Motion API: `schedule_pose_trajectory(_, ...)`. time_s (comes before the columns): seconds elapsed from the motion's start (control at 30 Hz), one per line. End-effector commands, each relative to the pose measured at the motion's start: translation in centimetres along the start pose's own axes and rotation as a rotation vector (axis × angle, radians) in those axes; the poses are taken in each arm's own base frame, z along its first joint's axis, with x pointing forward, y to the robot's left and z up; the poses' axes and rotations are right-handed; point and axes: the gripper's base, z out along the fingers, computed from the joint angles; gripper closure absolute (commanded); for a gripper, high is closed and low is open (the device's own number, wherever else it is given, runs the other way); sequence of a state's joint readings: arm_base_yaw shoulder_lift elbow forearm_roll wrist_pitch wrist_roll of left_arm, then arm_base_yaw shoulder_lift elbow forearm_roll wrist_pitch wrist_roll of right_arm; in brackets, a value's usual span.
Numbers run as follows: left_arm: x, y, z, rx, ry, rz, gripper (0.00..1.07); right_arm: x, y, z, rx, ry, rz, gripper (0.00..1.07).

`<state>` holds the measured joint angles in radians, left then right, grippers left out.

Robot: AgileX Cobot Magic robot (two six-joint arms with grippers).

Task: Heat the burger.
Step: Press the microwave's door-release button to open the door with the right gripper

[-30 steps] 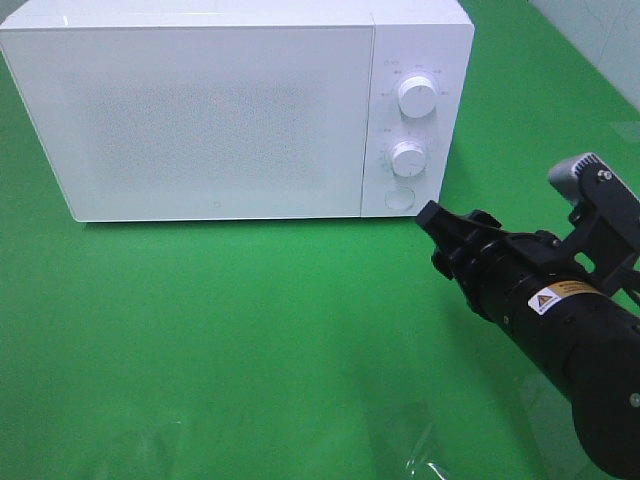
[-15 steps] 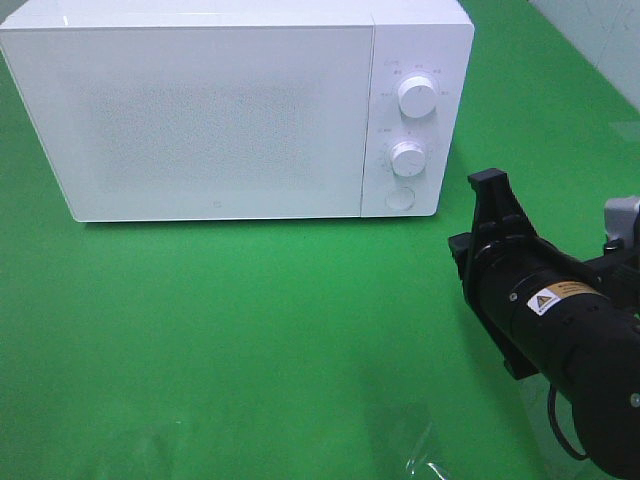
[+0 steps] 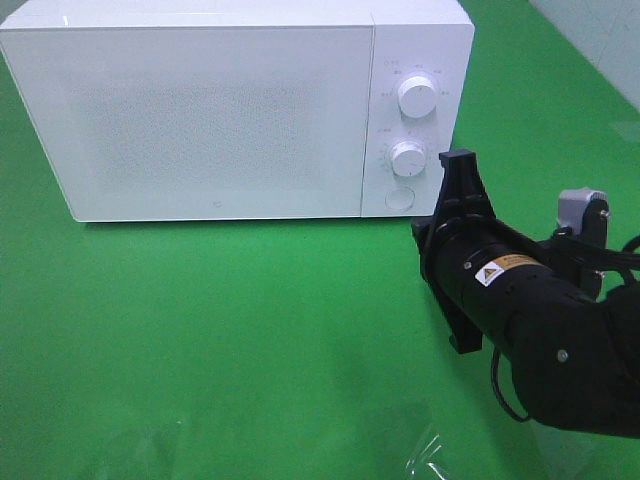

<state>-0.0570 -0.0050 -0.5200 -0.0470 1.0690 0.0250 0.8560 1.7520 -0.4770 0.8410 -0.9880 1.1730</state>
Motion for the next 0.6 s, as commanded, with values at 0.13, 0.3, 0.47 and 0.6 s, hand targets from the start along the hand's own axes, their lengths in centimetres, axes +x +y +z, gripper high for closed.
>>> schedule_pose_trajectory(0.13,0.2,-0.1,-0.2,0.006,-0.012,-0.006,0.41,0.0,0.4,2.1,0.001,0.007,0.035,1.07)
schedule_pose_trajectory(0.3,0.2,-0.1,-0.2,0.006,-0.012,-0.006,0.41,0.1,0.3,3.2,0.018,-0.002,0.072,1.07)
schedule_pose_trajectory(0.47,0.2,-0.1,-0.2,0.006,-0.012,-0.006,0.41,-0.2,0.3,5.0,0.033,-0.003,0.106,1.07)
schedule_pose_trajectory(0.6,0.2,-0.1,-0.2,0.006,-0.012,-0.006,0.41,-0.6,0.2,5.9,0.034,-0.007,0.113,1.07)
